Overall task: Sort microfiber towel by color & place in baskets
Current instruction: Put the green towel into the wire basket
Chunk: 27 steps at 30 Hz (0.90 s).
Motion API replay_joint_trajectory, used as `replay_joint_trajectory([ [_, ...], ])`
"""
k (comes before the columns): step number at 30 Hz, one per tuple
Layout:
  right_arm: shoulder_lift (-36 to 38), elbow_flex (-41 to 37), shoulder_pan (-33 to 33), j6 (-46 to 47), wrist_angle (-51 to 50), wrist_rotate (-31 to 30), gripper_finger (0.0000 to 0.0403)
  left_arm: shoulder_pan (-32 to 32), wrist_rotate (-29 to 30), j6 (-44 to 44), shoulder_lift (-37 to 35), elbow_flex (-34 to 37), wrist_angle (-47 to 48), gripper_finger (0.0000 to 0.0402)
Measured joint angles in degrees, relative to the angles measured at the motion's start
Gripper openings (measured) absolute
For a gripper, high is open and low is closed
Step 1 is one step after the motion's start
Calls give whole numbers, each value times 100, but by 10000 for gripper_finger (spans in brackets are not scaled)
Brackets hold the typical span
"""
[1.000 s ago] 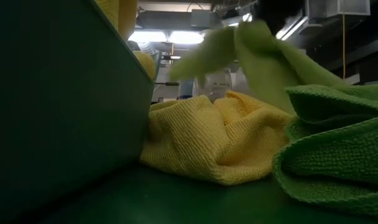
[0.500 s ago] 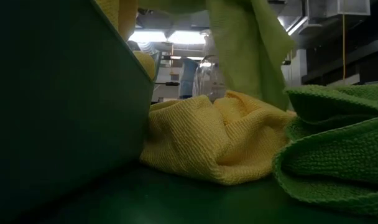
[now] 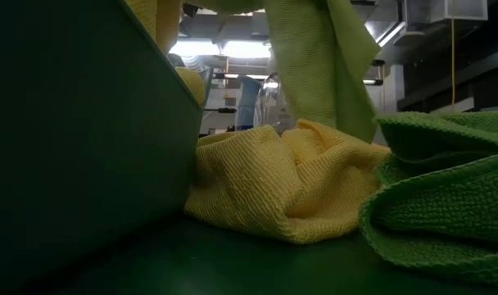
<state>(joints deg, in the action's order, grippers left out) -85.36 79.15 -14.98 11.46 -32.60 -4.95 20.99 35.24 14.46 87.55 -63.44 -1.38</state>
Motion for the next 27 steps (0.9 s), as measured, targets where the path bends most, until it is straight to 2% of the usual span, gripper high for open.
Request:
replay_joint_trajectory([
  [8, 0, 0, 0, 0, -2, 0, 22, 0, 0, 9, 0, 0, 4, 207],
  [12, 0, 0, 0, 0, 14, 0, 35, 2, 0, 11, 0, 0, 4, 198],
  [20, 0, 0, 0, 0, 371, 0, 128, 0, 4, 35, 0, 0, -1, 159],
  [27, 0, 0, 0, -2, 376, 1, 209, 0, 4, 35, 0, 0, -1, 90],
])
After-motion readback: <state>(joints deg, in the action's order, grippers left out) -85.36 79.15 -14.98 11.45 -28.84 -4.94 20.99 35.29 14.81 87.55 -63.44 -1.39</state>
